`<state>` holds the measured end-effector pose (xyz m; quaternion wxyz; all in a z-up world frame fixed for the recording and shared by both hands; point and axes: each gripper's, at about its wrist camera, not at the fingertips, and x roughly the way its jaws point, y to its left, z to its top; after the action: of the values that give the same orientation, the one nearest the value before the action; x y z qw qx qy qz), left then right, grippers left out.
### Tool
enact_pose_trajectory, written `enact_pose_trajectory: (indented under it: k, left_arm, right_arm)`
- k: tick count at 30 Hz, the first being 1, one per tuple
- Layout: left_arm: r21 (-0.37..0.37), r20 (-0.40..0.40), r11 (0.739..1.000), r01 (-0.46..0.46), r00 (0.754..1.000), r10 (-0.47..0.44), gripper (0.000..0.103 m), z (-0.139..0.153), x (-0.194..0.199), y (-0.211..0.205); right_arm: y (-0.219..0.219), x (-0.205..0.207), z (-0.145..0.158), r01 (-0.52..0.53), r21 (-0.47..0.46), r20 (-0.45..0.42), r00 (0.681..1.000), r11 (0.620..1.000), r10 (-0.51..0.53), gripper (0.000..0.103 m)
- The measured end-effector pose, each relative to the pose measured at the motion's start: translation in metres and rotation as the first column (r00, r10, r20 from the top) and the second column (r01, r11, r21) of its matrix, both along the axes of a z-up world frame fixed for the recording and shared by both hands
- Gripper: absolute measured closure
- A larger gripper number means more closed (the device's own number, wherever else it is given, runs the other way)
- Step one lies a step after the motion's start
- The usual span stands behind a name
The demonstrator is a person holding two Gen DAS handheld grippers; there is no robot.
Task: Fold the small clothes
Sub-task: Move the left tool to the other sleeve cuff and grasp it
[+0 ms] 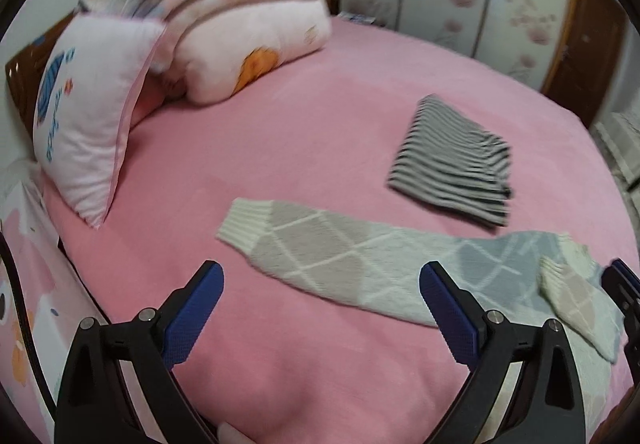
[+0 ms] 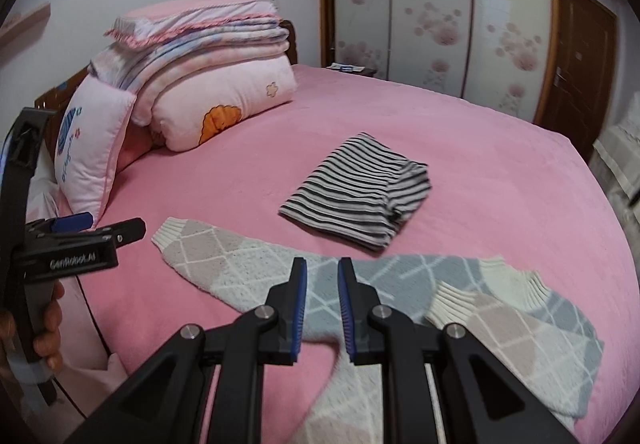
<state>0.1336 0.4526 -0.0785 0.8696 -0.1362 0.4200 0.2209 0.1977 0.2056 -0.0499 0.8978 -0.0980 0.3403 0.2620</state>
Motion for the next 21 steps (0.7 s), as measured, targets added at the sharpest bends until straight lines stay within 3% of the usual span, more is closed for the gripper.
enact_pose_trajectory:
  k: [5,10,17,21]
  left_arm:
    - [-0.151,-0.074,0.985,-0.079,0.995,0.069,0.006,-0.049,0.014,0.055]
    - [-0.320,-0.148,0.927,-0.194,0.977,0.153,0.024,-0.100,0.026,0.100]
    - [-0.433,-0.253,0.846,-0.312,0.943,0.218,0.031,-0.154,0.045,0.120]
    - [-0.422,-0.302,0.834,-0.355,0.923,0.240,0.031,-0.175,0.058,0.121]
  right_arm:
    - [0.023,0.022,-0.029,-0.010,-0.004,-0.051,0.999,1.000,0.010,0.088]
    - [0.045,0.040,-0.059,-0.001,-0.026,-0.096,0.995,1.000,-0.002,0.088]
    - [0.060,0.043,-0.092,-0.016,-0.040,-0.154,0.988,0.999,0.010,0.088]
    - [0.061,0.041,-0.101,-0.023,-0.053,-0.156,0.988,0.998,0.015,0.088]
